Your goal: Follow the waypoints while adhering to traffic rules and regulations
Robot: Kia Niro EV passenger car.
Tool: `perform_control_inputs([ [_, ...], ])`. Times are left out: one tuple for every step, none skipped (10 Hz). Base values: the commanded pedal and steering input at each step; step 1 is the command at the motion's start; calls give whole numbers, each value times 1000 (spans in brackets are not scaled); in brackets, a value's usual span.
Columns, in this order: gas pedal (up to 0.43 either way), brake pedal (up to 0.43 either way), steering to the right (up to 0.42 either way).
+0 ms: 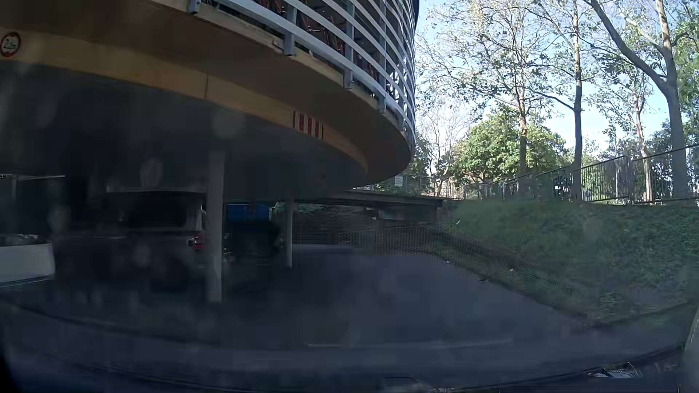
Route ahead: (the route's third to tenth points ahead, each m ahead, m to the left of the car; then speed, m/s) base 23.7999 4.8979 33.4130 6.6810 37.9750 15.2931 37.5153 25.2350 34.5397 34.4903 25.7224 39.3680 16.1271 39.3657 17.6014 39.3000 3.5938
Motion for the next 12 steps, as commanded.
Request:
perform_control_inputs([
  [28,0,74],
  [28,0,78],
  [28,0,76],
  [20,0,71],
  [20,0,59],
  [20,0,50],
  [20,0,47],
  [8,0,47],
  [8,0,47],
  [8,0,47],
  [8,0,38],
  [8,0,20],
])
